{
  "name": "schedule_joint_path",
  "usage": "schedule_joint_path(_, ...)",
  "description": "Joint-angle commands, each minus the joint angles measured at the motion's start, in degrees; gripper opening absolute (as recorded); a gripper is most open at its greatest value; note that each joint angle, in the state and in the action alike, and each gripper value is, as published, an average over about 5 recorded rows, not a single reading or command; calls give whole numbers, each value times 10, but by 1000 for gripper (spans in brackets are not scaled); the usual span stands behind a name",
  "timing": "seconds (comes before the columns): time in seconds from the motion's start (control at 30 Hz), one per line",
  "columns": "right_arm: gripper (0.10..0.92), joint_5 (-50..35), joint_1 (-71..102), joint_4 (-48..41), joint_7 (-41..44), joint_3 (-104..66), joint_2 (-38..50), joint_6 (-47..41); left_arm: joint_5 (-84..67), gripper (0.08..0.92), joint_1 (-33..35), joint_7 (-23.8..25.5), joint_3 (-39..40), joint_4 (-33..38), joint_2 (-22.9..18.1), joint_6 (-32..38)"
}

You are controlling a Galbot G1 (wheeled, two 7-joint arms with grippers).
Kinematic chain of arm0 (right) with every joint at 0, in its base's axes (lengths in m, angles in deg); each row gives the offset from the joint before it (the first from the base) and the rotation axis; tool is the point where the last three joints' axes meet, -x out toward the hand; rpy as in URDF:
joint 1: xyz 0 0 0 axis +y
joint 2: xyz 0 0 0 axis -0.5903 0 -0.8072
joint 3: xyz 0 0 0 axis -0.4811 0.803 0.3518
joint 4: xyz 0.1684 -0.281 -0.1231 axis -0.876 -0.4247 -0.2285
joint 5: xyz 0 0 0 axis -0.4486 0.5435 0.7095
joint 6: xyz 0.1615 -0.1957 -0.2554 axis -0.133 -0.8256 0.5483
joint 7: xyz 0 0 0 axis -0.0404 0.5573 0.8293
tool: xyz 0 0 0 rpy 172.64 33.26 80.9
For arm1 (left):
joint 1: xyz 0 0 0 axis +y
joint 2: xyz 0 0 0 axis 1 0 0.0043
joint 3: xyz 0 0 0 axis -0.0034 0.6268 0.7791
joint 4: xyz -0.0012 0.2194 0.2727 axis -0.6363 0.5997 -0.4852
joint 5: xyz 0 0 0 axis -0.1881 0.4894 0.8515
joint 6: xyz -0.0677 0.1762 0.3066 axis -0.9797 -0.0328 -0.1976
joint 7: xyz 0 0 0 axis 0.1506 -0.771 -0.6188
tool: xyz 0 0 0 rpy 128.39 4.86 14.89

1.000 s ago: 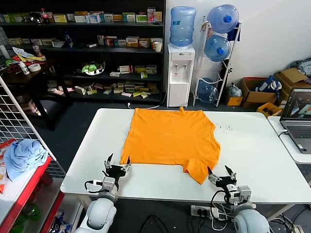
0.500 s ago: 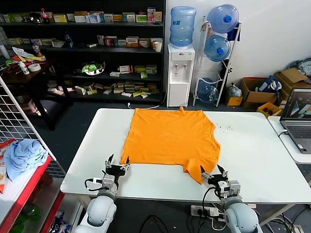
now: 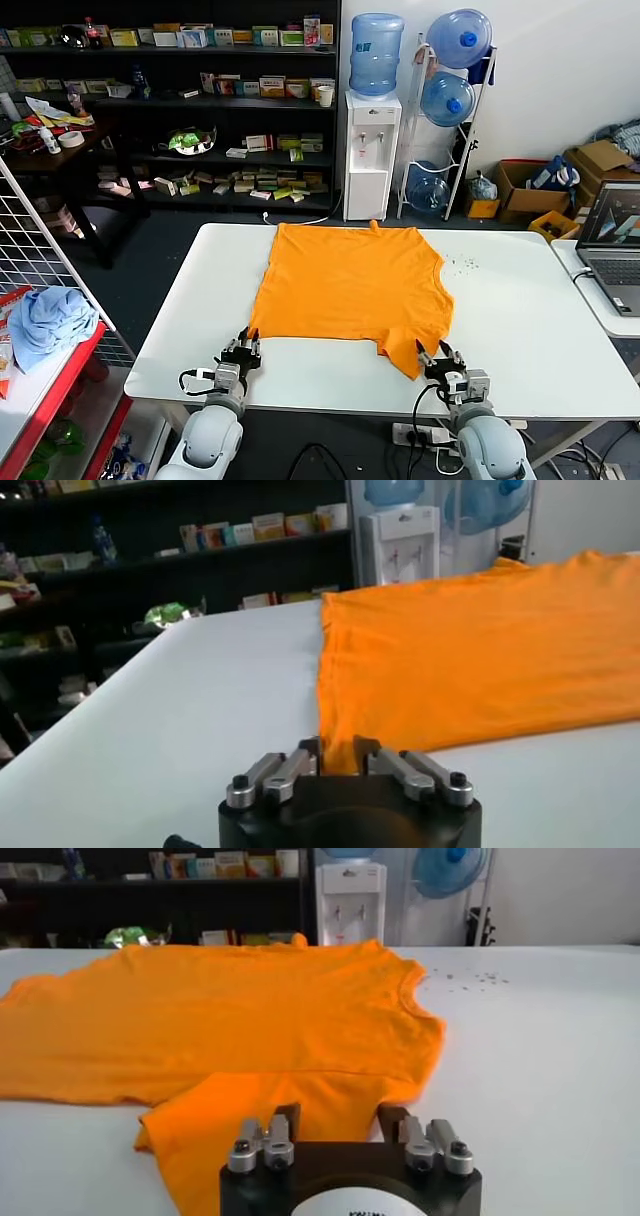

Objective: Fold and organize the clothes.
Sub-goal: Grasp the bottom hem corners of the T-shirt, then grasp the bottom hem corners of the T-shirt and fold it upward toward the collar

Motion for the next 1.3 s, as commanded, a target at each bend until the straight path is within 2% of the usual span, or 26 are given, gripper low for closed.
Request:
schedule_joint_path(0.03, 384, 1, 0, 1, -3, 1, 0, -3, -6, 209, 8, -1, 0, 4, -1, -22)
schedule_joint_path(0.17, 263, 3, 7, 8, -6, 1, 0, -7, -6, 111, 14, -2, 0, 16, 2, -20)
schedule_joint_path(0.3, 157, 7, 26, 34, -7, 2, 5, -13, -7, 96, 24, -4, 1, 36, 8, -19)
schedule_joint_path(0.37, 129, 7, 40, 51, -8, 0, 10, -14, -7, 96, 30, -4, 0, 47, 12, -17)
schedule_joint_path(0.73, 123, 29, 166, 166, -11, -34, 60, -14, -16, 96, 83, -18, -2, 143, 37, -16)
schedule_joint_path(1.03, 123, 80, 270, 238, -12, -59, 83, 7, -6, 96, 147, -21, -8, 199, 36, 1)
schedule_joint_path(1.17, 123, 96, 264, 250, -13, -55, 83, 10, 4, 96, 150, -21, -6, 202, 31, 11)
schedule_joint_path(1.3, 123, 97, 219, 223, -13, -49, 90, 20, 10, 96, 127, -21, -1, 189, 21, 16)
